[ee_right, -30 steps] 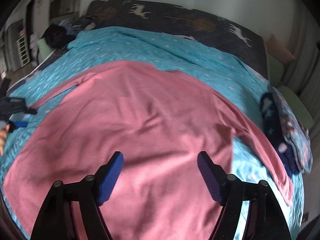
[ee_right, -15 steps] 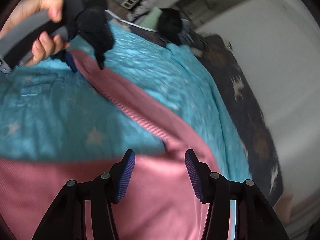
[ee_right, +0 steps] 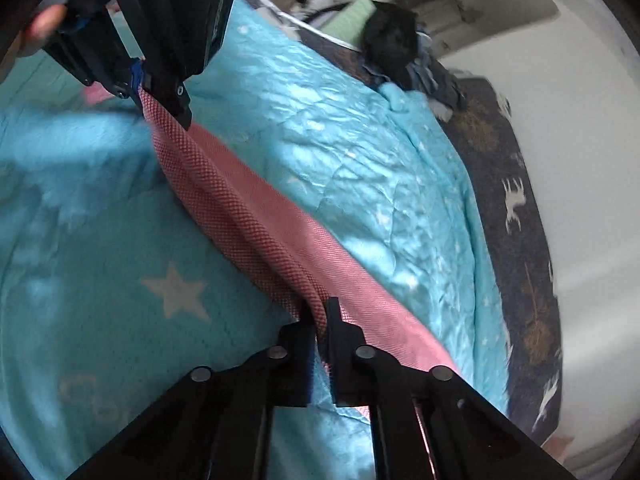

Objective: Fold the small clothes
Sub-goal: 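Fold the held sleeve across the shirt body and open the left gripper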

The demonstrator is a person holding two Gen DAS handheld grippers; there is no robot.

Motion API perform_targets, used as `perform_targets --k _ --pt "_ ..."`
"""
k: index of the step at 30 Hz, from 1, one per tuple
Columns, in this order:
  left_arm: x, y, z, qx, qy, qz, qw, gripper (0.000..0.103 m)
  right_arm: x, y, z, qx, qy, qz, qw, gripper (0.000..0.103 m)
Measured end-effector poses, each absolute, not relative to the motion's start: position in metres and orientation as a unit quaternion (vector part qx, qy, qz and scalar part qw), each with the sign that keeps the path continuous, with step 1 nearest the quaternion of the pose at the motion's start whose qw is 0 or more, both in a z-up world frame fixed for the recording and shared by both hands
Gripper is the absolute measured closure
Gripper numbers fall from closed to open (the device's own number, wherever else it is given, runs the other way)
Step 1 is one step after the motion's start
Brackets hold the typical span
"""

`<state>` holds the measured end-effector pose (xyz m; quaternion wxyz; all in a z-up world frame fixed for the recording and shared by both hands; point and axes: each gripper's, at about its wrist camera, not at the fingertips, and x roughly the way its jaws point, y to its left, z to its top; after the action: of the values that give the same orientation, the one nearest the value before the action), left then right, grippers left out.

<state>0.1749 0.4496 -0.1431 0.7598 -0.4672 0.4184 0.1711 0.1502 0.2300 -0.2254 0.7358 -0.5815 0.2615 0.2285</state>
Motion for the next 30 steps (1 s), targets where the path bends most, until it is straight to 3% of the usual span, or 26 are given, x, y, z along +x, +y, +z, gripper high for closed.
perform_targets --k 5,11,12,14,16,18,25,30 --pt "0.217 0.407 -0.043 -0.388 0.368 0.125 0.836 0.099 0.172 0.198 -0.167 -0.450 0.298 0.191 0.820 0.101" --pt "0.268 0.270 0.071 -0.244 0.321 0.002 0.915 0.099 0.208 0.103 -0.090 -0.220 0.355 0.164 0.893 0.100" --pt "0.273 0.239 0.083 -0.218 0.318 -0.023 0.922 0.099 0.210 0.082 -0.080 -0.181 0.365 0.165 0.898 0.098" --pt "0.279 0.170 0.099 -0.156 0.315 -0.078 0.933 0.099 0.207 0.037 -0.067 -0.130 0.389 0.171 0.896 0.085" --pt "0.279 0.119 0.102 -0.113 0.315 -0.117 0.935 0.099 0.194 -0.010 -0.060 -0.106 0.396 0.155 0.899 0.054" --pt "0.278 0.073 0.092 -0.079 0.326 -0.150 0.930 0.099 0.176 -0.061 -0.055 -0.094 0.397 0.124 0.904 0.047" --pt "0.272 -0.053 0.004 0.006 0.403 -0.221 0.888 0.099 0.134 -0.240 -0.056 -0.005 0.462 0.016 0.887 0.047" --pt "0.246 -0.087 -0.039 0.049 0.427 -0.228 0.873 0.098 0.125 -0.284 -0.050 0.015 0.457 0.010 0.890 0.047"
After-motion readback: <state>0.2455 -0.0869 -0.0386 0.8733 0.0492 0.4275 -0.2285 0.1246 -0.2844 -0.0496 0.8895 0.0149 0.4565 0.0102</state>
